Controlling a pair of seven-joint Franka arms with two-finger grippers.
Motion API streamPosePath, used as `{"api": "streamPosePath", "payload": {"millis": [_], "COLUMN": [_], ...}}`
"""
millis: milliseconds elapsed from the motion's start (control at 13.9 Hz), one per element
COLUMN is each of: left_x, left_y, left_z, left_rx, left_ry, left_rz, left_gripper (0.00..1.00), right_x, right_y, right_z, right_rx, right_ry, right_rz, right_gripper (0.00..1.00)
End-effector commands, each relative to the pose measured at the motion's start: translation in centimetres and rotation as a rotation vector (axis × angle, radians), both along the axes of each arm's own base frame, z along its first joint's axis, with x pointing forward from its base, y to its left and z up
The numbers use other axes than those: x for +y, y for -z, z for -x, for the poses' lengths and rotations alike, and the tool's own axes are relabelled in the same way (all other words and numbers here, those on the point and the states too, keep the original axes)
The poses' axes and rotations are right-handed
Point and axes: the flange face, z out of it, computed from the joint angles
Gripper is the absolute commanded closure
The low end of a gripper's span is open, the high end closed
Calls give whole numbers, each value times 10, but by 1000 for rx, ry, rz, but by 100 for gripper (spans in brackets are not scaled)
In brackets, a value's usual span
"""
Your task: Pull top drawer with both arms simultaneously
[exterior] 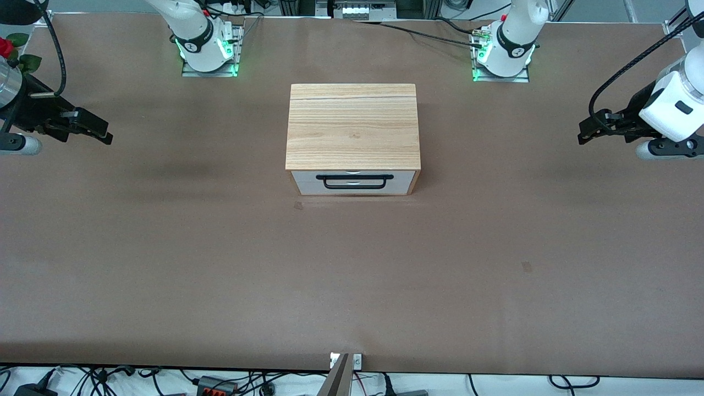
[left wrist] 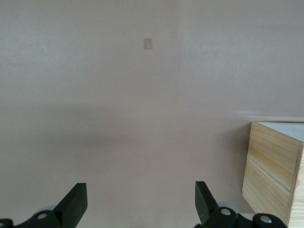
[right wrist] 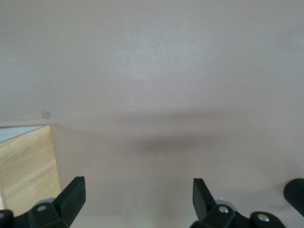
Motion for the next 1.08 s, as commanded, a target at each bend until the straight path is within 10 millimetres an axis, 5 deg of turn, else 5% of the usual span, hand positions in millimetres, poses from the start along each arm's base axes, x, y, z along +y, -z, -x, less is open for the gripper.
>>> {"api": "streamPosePath", "payload": {"millis": [0,791,1007], "left_x": [0,-21,-26], "left_y": [-5,-2,19], "left_z": [-3,-8,-18], "left_rx": [-9,8,45], "left_ry": [4,22,21], "left_rz": [1,81,122], "left_gripper": [0,0,0], "right_x": [1,-18,-18], "right_y": [-6,-3,-4], "right_z": [3,2,3], "right_rx": [26,36,36], "right_ry": [-4,21,21], "right_rz": [11,5,8], "right_gripper": [0,0,0]}}
